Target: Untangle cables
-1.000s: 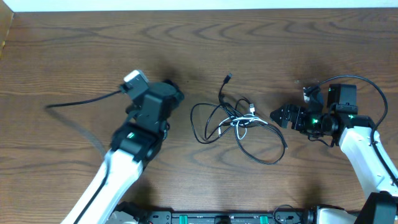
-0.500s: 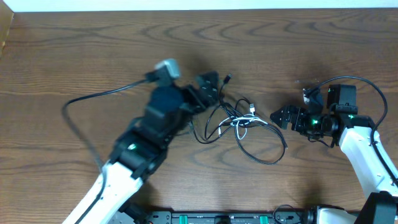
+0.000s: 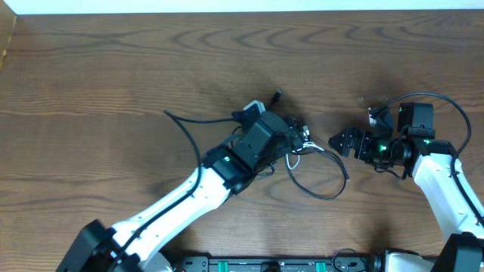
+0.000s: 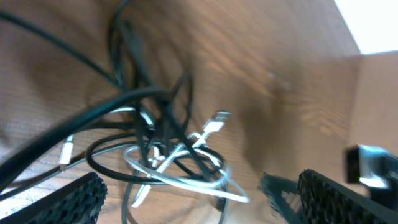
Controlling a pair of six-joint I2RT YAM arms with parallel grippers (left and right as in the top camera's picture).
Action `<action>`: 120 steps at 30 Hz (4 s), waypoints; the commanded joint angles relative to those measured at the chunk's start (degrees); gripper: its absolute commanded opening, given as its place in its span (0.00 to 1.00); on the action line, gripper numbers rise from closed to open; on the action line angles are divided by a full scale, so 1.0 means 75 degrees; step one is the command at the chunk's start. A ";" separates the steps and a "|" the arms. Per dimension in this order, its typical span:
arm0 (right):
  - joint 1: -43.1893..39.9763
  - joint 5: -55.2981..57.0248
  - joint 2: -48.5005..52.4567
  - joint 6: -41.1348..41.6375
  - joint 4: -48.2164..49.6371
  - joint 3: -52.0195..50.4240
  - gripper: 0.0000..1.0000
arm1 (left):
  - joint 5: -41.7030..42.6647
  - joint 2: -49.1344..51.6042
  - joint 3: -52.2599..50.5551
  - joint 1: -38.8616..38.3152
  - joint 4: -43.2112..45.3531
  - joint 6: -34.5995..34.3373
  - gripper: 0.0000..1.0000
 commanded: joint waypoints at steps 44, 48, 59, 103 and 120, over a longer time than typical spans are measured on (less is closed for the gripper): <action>0.0685 -0.3165 -0.0035 -0.0565 -0.1635 0.0032 0.80 | 0.0306 0.1399 0.0044 0.0787 0.1343 -0.1043 0.08; 0.0685 -0.3144 -0.0035 -0.0562 -0.1632 0.0032 0.82 | 0.0291 0.1093 0.0044 0.0801 0.1061 -0.0947 0.08; 0.1058 -0.3593 -0.0035 -0.0743 -0.1309 0.0035 0.75 | 0.0420 0.0764 0.0044 0.0801 0.0396 -0.1851 0.08; 0.2602 -0.3541 -0.1207 -0.1067 0.0344 0.0041 0.01 | -0.0391 0.0764 0.0041 0.1105 -0.0615 -0.2684 0.08; 0.0006 -0.3893 -0.4030 -0.1070 -0.0012 0.0041 0.01 | -0.0455 0.0764 0.0035 0.1751 -0.0863 -0.2678 0.08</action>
